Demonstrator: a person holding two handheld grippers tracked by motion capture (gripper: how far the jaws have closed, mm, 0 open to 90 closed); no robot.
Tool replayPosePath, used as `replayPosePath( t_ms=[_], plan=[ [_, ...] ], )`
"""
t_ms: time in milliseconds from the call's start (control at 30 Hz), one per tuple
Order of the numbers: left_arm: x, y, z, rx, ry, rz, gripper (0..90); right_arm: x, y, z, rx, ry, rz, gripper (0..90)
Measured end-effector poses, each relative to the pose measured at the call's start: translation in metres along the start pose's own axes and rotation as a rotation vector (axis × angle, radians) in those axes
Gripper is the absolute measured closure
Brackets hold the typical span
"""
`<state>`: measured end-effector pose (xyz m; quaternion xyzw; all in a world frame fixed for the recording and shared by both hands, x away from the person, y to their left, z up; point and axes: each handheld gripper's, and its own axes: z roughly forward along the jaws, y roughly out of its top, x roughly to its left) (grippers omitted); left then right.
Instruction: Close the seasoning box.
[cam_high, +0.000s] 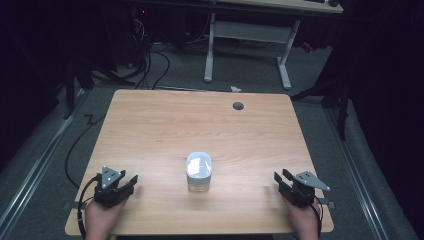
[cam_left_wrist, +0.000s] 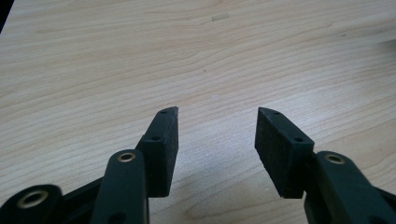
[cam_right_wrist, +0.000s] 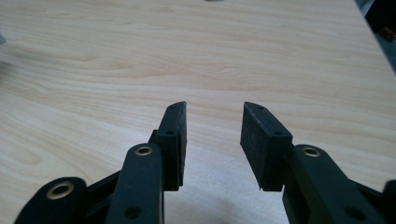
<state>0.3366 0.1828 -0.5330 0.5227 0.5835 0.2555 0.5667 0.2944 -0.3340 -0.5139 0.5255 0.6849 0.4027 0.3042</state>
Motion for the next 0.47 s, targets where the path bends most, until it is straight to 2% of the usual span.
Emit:
replayPosePath(
  t_ms=[133, 233, 467],
  plan=[
    [-0.0044, -0.0029, -0.0007, 0.004, -0.011, 0.004, 49.0, 0.0003, 0.0012, 0.0052, 0.01, 0.005, -0.002, 60.6],
    [-0.0051, -0.0065, -0.0014, 0.023, -0.012, 0.034, 48.5, 0.0038, 0.0014, 0.0077, 0.016, 0.009, -0.011, 60.3],
    [0.0006, 0.0029, -0.0046, -0.008, -0.024, -0.016, 48.4, 0.0074, 0.002, 0.0098, 0.028, 0.004, -0.014, 57.5]
  ],
)
